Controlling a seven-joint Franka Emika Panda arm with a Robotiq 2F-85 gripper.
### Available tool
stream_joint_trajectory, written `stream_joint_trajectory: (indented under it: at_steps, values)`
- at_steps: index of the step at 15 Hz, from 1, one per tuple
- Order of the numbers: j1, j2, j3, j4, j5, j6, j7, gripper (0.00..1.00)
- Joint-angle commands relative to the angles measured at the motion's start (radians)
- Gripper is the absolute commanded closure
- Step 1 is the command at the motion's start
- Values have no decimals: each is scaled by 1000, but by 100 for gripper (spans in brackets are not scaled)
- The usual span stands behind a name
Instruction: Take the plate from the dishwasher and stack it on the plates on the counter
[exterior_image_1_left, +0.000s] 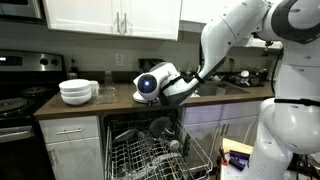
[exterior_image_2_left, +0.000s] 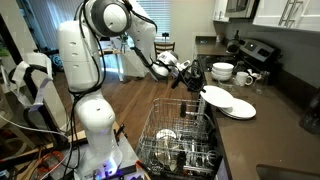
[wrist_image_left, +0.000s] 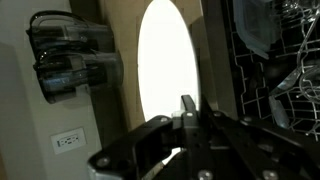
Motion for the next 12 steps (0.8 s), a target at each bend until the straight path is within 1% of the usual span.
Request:
stream_joint_trajectory:
  at_steps: [1, 3, 4, 6, 12]
  values:
    - [-7, 2, 10, 0, 3, -2, -2, 93]
    - [-5, 6, 14, -1, 3, -2, -2, 93]
    - [-5, 7, 15, -1, 3, -2, -2, 95]
    - [-6, 22, 13, 7, -16, -8, 5, 95]
    - [-28, 77, -12, 49, -53, 47, -24, 95]
